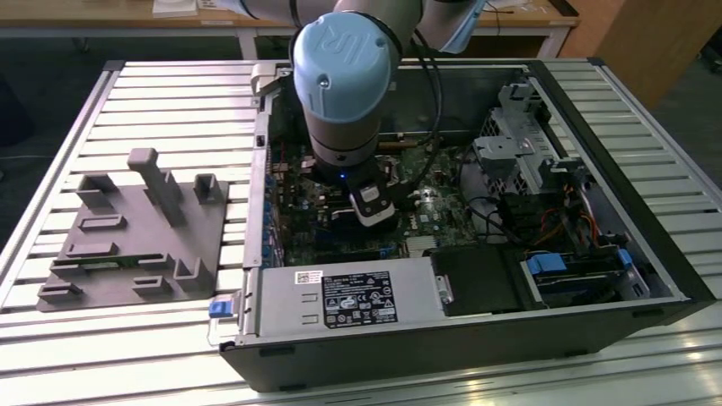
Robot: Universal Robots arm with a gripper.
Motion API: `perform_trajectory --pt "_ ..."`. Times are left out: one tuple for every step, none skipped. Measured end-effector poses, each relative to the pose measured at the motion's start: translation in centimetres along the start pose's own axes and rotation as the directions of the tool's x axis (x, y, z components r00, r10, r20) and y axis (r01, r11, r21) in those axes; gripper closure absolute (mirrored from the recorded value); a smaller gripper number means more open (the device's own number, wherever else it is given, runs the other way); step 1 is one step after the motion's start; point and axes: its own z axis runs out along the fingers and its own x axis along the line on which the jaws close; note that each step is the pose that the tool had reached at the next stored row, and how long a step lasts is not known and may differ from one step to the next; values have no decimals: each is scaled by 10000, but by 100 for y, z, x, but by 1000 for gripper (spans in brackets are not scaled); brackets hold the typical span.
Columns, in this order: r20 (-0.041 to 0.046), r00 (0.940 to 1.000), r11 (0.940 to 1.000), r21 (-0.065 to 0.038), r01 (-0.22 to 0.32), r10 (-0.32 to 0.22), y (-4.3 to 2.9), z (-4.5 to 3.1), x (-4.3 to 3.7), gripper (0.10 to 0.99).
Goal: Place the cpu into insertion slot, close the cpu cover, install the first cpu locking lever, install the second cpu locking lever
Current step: 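Install the second cpu locking lever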
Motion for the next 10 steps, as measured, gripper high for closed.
perform_trajectory --pt "2 10000 10000 5 -1 1 1 -1 0 980" --pt "2 10000 10000 10 0 0 2 -3 0 980" --pt "4 10000 10000 16 0 0 5 -9 0 980" --pt "5 10000 10000 20 0 0 8 -16 0 980" --pt "6 10000 10000 28 1 -1 11 -25 0 980" --pt "7 10000 10000 33 1 -1 14 -32 0 980" --pt "7 10000 10000 40 1 -1 18 -42 0 980" --pt "8 10000 10000 48 2 -2 23 -55 0 980" --pt "9 10000 10000 55 2 -2 31 -72 0 980" --pt "10 10000 10000 59 3 -3 39 -93 0 980"
